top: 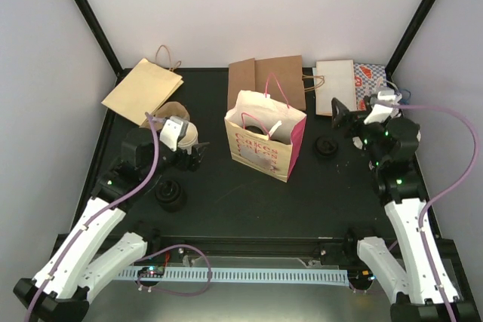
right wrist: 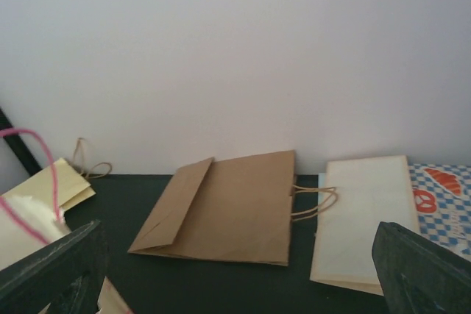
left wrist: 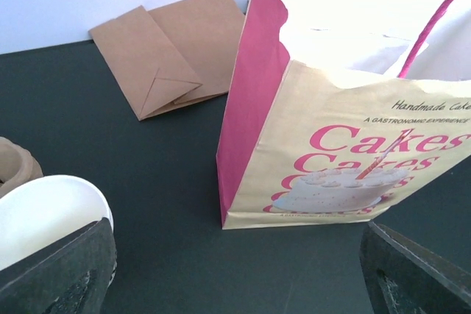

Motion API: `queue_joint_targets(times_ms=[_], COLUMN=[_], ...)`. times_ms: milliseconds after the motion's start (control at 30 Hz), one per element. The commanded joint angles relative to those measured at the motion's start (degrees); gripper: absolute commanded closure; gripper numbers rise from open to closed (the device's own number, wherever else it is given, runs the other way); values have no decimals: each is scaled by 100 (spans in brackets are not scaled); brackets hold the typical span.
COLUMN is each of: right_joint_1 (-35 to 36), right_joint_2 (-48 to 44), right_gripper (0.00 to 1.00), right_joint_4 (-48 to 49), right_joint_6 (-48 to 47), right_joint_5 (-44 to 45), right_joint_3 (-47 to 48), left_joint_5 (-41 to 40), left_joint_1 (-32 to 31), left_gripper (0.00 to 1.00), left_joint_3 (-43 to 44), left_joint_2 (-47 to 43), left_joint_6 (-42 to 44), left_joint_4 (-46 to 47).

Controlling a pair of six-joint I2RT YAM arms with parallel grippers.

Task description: Pack the takeout coffee

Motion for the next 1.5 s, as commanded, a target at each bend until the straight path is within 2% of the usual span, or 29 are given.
queue_joint_targets(times_ms=[0, 167, 333, 567, 733, 933, 1033, 1133, 1233, 1367, 1467], right_joint_1=[-11, -11, 12, 177, 179, 174, 180, 168, 52, -323, -522], right_joint_2=[-448, -370, -300, -94, 347, 697, 927, 1212, 1622, 2271, 2718], right_gripper=[0, 0, 0, 0, 0, 0, 0, 0, 0, 0, 0], right_joint_4=[1112, 1209, 1771, 2114, 2646, 3432, 3506, 4036, 4498, 5235, 5719], right_joint_6=[90, 286, -133, -729, -713, -779, -907, -1164, -1355, -1192, -1116], right_joint_5=[-614, -773, -1248, -623, -368, 157, 438, 650, 732, 576, 458], right_joint_3=[-674, -1194, -1930, -2446, -2698, -2991, -2939, -3105, -3178, -3211, -3205], left_joint_5=[-69, -158, -509, -1561, -2278, -2304, -2559, -2999, -3321, -3364, -3389], left_joint_1=[30, 27, 29, 37, 403, 1165, 1265, 1312, 1408, 1524, 1603], left_gripper=[4, 1, 1, 1, 1, 1, 6, 13, 12, 11, 10], left_joint_3=[-184, -456, -859, -1692, -1782, -1819, -1982, -2112, -2186, -2184, -2108], left_joint_2=[-252, -447, -721, -1126, -762, -560, -372, -10, 369, 650, 724], left_joint_6=[111, 37, 6, -193, -596, -869, -891, -850, -958, -1071, -1146], left_joint_4=[453, 854, 1265, 2013, 2089, 2267, 2665, 3134, 3520, 3872, 3788])
